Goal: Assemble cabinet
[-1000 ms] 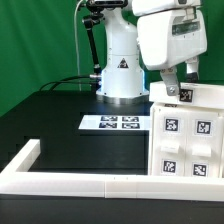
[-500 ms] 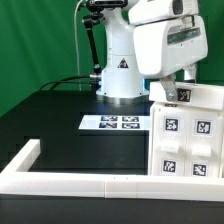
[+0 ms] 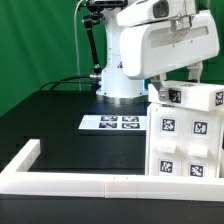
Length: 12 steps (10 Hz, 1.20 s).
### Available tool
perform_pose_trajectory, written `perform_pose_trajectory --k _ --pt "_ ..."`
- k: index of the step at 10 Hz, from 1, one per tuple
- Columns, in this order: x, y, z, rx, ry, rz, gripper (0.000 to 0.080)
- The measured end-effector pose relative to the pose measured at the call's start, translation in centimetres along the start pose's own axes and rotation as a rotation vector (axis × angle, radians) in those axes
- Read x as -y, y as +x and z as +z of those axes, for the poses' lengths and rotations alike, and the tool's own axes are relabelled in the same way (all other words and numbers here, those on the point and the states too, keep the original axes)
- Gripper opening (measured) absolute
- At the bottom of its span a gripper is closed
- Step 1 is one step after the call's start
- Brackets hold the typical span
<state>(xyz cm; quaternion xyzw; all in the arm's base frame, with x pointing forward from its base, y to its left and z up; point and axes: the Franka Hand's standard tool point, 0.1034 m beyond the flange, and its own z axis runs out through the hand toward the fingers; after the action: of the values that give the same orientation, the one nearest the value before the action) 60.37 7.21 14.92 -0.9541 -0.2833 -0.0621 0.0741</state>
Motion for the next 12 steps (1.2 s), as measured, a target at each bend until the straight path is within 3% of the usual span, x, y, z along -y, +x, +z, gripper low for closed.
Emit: perform_pose_trajectory --k 5,12 --pt "0.17 0.21 0.25 -0.021 -0.013 0.412 0.0571" --pt "0.56 0.42 0.38 -0.03 -0.003 0.946 0.0569"
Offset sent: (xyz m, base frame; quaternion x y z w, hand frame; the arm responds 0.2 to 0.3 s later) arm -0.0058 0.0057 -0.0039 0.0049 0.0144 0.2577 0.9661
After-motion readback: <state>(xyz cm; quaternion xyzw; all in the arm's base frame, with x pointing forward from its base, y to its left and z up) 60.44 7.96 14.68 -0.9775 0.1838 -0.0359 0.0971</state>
